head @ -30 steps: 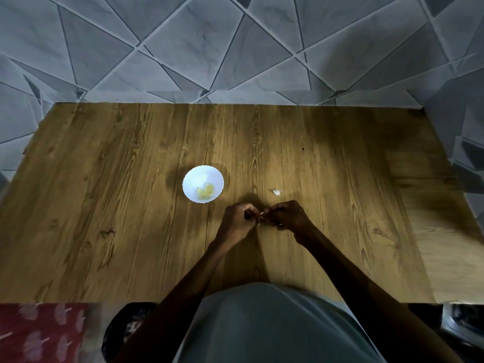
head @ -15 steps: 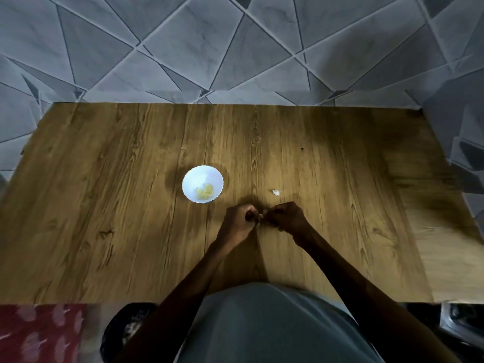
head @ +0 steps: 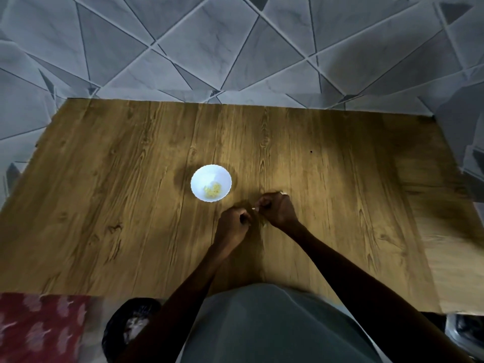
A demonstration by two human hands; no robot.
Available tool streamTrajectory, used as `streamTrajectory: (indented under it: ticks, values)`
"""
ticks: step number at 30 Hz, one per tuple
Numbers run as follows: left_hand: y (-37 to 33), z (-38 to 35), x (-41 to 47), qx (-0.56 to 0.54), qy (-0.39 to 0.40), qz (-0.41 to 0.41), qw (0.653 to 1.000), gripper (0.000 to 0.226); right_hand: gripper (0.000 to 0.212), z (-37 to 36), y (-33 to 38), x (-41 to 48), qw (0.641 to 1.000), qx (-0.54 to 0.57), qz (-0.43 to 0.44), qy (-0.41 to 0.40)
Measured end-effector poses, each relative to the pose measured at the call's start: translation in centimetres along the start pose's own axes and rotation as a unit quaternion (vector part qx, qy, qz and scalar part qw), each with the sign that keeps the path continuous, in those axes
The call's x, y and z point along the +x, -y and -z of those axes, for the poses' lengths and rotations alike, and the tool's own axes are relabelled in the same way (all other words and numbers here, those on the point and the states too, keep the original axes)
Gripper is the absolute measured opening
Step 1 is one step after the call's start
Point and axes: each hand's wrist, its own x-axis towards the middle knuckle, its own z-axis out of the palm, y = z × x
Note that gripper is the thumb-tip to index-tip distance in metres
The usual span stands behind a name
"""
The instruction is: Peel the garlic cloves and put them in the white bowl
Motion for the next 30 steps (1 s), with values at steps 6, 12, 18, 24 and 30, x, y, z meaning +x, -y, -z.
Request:
streamTrajectory:
  ticks: [6, 12, 18, 24, 30]
  values:
    - [0.5, -0.2, 0.0, -0.039, -0.004, 0.021, 0.999, 0.022, 0.015, -0.1, -0.4, -0.6, 0.999, -0.029, 0.031, -0.026]
    - [1.3, 0.9, -0.1, -0.053, -0.063, 0.044, 0.996, 0.024, 0.013, 0.1, -0.5, -3.1, 0.979, -0.096, 0.18, 0.004]
    - [2.2, 1.5, -0.5, -0.059, -0.106, 0.043, 0.992, 0.02, 0.029, -2.9, -0.4, -3.9, 0.914, -0.209, 0.347, 0.041]
    - [3.3, 1.3, -1.3, -0.084, -0.101, 0.025, 0.991, 0.014, 0.03, 0.9, -3.2, -5.5, 0.919, -0.216, 0.328, 0.019]
    - [3.2, 1.0, -1.5, -0.099, -0.093, 0.013, 0.991, 0.016, 0.03, 2.2, -3.8, -5.5, 0.964, -0.137, 0.222, -0.046]
